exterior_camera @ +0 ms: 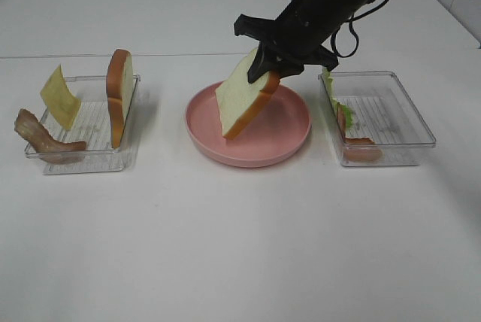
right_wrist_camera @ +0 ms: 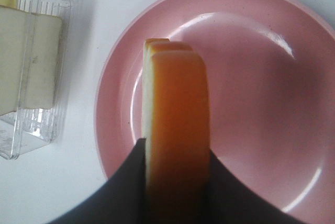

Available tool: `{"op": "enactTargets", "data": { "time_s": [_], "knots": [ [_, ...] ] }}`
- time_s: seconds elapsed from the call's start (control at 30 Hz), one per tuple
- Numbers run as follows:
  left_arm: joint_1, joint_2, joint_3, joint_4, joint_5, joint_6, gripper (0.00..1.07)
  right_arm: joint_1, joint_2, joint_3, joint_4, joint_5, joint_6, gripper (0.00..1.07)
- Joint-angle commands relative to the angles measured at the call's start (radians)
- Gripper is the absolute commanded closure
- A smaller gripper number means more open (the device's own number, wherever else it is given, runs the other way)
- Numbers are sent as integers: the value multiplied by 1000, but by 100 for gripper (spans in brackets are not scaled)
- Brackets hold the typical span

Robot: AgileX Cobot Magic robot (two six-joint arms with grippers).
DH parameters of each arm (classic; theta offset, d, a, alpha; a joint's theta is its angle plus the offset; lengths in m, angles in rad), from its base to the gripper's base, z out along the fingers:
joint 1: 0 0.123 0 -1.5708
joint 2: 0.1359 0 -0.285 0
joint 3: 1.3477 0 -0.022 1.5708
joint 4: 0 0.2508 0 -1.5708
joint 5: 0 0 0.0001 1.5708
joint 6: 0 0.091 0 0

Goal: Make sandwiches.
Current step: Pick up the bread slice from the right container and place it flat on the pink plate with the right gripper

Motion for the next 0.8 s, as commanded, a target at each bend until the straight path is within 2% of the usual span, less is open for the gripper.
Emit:
{"op": "enactTargets", "data": {
  "time_s": [0.03, 0.43, 0.47, 0.5, 0.53, 0.57, 0.6, 0.63, 0.67, 0.7, 0.73, 0.8],
  "knots": [
    [1, -13, 3, 2, -6, -4, 16, 0, 28, -6, 34, -24, -23, 107],
    [1, -13, 3, 2, -6, -4, 16, 0, 65, -5, 34, -75, -83, 107],
    [1, -13, 3, 2, -6, -4, 16, 0, 65, -5, 34, -76, -101, 102],
    [1, -13, 3, 2, -6, -4, 16, 0, 65, -5, 34, -76, -101, 102],
    [1, -13, 3, 2, -6, -4, 16, 0, 65, -5, 34, -76, -110, 96],
    [1, -13, 3, 2, -6, -4, 16, 0, 65, -5, 34, -75, -127, 81],
    [1, -13, 3, 2, -6, -4, 16, 0, 65, -5, 34, -75, -127, 81],
    [1, -13, 3, 2, -6, -4, 16, 0, 65, -5, 34, -74, -129, 70],
    [1, -13, 3, 2, -6, -4, 16, 0, 65, -5, 34, -68, -142, 49],
    [1, -13, 3, 2, -6, -4, 16, 0, 65, -5, 34, -68, -142, 49],
    [1, -13, 3, 2, -6, -4, 16, 0, 63, -5, 34, -58, -177, 33],
    [1, -13, 3, 2, -6, -4, 16, 0, 61, -5, 33, -51, -195, 30]
  ]
}}
